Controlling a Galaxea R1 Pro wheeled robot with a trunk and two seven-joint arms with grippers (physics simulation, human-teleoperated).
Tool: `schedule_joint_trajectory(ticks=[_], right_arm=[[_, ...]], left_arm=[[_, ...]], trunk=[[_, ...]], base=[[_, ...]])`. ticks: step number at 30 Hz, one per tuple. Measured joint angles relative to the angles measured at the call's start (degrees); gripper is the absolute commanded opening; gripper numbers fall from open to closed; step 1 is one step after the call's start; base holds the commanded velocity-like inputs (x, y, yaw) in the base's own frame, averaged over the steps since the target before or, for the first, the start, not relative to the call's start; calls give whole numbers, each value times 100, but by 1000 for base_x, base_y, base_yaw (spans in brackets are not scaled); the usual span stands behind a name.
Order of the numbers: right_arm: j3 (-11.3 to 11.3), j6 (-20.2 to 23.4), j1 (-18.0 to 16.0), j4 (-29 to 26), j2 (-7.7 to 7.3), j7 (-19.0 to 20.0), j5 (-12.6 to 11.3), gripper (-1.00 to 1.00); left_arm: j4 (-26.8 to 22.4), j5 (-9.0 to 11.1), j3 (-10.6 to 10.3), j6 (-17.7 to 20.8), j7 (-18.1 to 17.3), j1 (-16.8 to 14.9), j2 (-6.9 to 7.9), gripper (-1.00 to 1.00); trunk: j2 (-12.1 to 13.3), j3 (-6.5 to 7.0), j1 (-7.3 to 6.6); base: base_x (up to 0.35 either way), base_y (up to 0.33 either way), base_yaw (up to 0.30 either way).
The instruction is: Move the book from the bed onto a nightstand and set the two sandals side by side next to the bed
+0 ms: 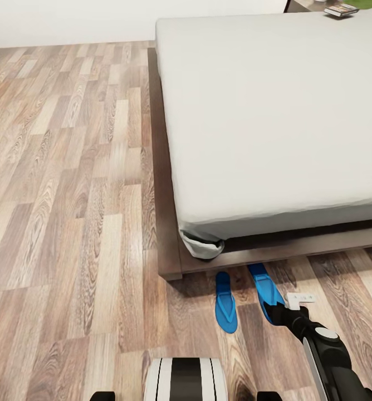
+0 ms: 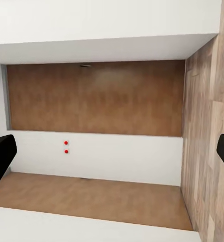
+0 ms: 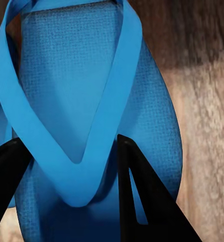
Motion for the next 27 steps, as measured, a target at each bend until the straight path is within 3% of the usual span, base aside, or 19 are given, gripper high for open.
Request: schedule_joint_trajectory(ticks=[11, 16, 21, 27], right_arm=[[8, 0, 0, 6, 0, 0, 0, -100], [14, 0, 0, 5, 4, 0, 1, -100], [0, -26, 97, 105, -53, -65, -3, -100], [0, -26, 106, 238, -53, -65, -9, -100]], left_arm=[[0, 4, 0, -3, 3, 0, -4, 100], [0, 4, -1, -3, 3, 0, -1, 100], [27, 97, -2, 85, -60, -56, -83, 100], [27, 97, -3, 91, -60, -56, -84, 100]], trunk=[[-5, -89, 10], [-12, -199, 23], [-12, -200, 23], [-12, -200, 23]], base=[[0, 0, 0], [0, 0, 0], [0, 0, 0], [0, 0, 0]])
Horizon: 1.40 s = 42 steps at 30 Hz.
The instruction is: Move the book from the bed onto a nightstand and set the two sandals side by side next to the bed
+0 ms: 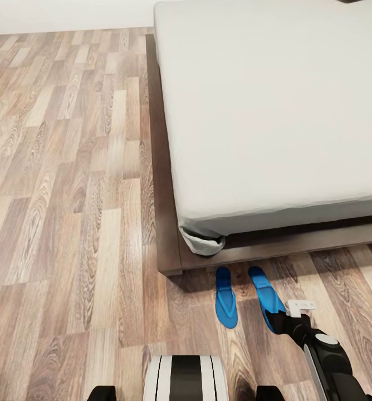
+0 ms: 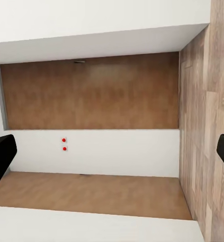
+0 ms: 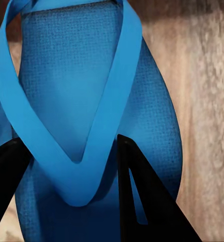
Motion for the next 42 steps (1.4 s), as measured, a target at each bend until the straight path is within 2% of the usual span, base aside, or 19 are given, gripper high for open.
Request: schedule_joint_trajectory(ticks=[14, 22, 42], right_arm=[[0, 0, 0, -2, 0, -1, 0, -100], [-3, 15, 24, 126, 70, -45, 50, -100], [-2, -10, 26, 140, 78, -249, 30, -100]], left_arm=[[0, -2, 0, 0, 0, -1, 1, 100], [-5, -14, 1, 157, -26, 73, -249, 100], [-6, -23, -7, 168, -14, 80, -272, 100]], trunk=[[0, 0, 0], [0, 0, 0], [0, 0, 0]], base=[[0, 0, 0], [0, 0, 0], [0, 0, 0]])
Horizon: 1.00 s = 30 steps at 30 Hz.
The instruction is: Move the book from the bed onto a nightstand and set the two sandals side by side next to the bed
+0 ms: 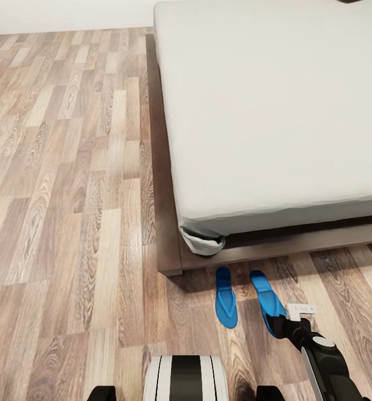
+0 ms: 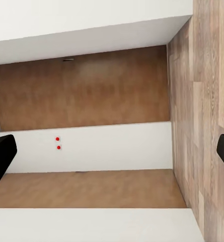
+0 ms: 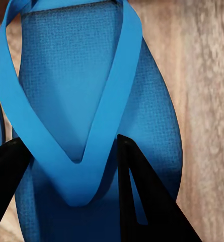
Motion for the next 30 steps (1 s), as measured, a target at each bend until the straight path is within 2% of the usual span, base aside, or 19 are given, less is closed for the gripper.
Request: schedule_joint_trajectory(ticks=[17, 30], right_arm=[[3, -300, -18, 28, 2, -2, -20, -100], [12, -407, -87, 445, 9, -11, -4, -100]], left_arm=[[-1, 0, 0, 1, 3, -2, -3, 100], [-2, 4, 0, -1, -5, -4, 2, 100]], trunk=[[0, 0, 0], [0, 0, 0]], base=[[0, 0, 0], [0, 0, 0]])
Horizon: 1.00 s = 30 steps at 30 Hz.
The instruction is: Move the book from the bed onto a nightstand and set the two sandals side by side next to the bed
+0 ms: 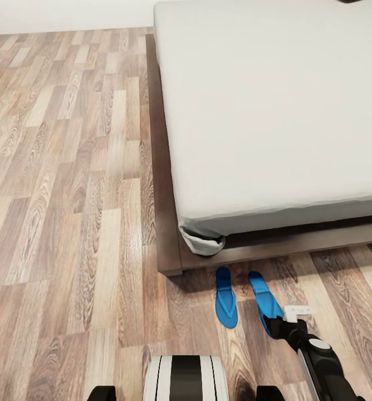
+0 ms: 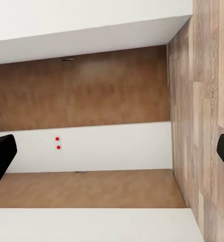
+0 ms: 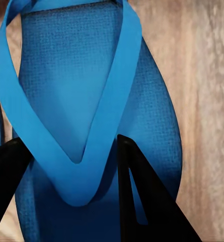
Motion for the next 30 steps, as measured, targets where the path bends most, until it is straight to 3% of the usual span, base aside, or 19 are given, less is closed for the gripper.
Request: schedule_joint_trajectory(ticks=[9, 21, 30], right_arm=[[25, -320, -122, 327, 0, -396, -27, -100], [28, -355, -238, 356, 0, -421, -59, -100], [46, -716, -293, 361, 22, -435, -63, -100]], left_arm=[[0, -4, 0, -5, 0, 0, -5, 100], [0, -5, 0, -5, 2, 2, -5, 100], [0, -12, 0, -12, 8, 5, -7, 100]], trunk=[[0, 0, 0], [0, 0, 0], [0, 0, 0]], base=[[0, 0, 0], [0, 0, 0], [0, 0, 0]])
